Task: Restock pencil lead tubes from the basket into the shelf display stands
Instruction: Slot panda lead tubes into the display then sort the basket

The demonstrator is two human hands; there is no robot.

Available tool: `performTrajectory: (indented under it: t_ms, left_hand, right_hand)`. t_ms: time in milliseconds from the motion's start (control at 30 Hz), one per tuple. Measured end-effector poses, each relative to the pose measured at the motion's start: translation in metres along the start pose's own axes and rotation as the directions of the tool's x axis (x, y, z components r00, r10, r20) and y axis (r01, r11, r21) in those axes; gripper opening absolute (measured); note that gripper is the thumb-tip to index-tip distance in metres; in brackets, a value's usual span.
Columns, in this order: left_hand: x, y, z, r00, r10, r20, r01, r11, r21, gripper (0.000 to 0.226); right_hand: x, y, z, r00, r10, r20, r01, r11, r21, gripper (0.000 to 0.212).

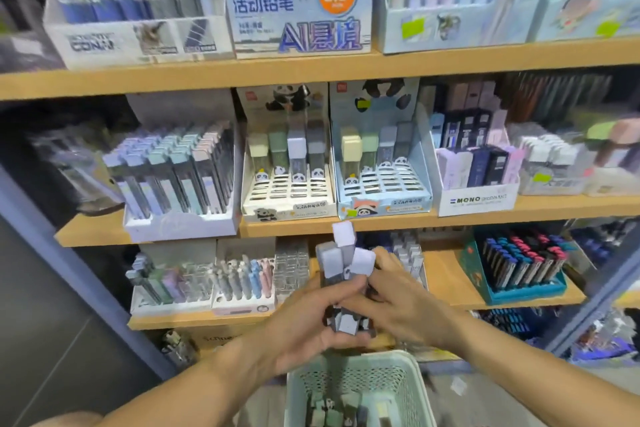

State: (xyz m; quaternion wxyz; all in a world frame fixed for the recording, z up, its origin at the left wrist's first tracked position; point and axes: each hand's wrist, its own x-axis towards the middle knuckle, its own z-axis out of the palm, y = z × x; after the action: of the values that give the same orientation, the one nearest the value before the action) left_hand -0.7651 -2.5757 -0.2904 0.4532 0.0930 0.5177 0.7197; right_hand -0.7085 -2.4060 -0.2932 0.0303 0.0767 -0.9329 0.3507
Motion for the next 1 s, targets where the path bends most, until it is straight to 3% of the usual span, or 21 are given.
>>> performTrajectory:
  t_ms: [200, 300, 400, 533, 733, 1000]
  left_hand:
    - [-0.008, 0.02, 0.007, 0.995, 0.078, -0.059, -0.08, 0.996, -0.025, 0.038]
    - [-0.009, 0.025, 0.011, 0.988, 0.129, -0.085, -0.13, 0.992, -0.003, 0.034]
    - [-0.008, 0.029, 0.012, 0.982, 0.154, -0.114, -0.158, 0.987, -0.031, 0.043]
    - [-0.012, 0.033, 0.013, 0.984, 0.13, -0.122, -0.144, 0.983, -0.116, 0.038]
    - [-0.014, 0.036, 0.01, 0.98, 0.134, -0.146, -0.15, 0.983, -0.105, 0.036]
    - [-0.015, 0.035, 0.001, 0.958, 0.182, -0.223, -0.188, 0.982, -0.004, 0.042]
  right_hand:
    - [0.011, -0.018, -0.001, 0.948, 0.057, -0.313, 0.027, 0.966, 0.258, 0.034]
    - [0.013, -0.023, -0.003, 0.92, 0.15, -0.363, 0.015, 0.911, 0.413, 0.039]
    - [0.014, -0.031, -0.005, 0.889, 0.254, -0.381, -0.006, 0.838, 0.545, 0.043]
    - [0.017, -0.037, -0.018, 0.873, 0.365, -0.323, -0.044, 0.719, 0.693, 0.041]
    - [0.019, -0.038, -0.039, 0.923, 0.305, -0.233, -0.014, 0.634, 0.773, 0.057]
    - [0.026, -0.034, -0.044, 0.96, 0.26, -0.107, -0.031, 0.477, 0.879, 0.036]
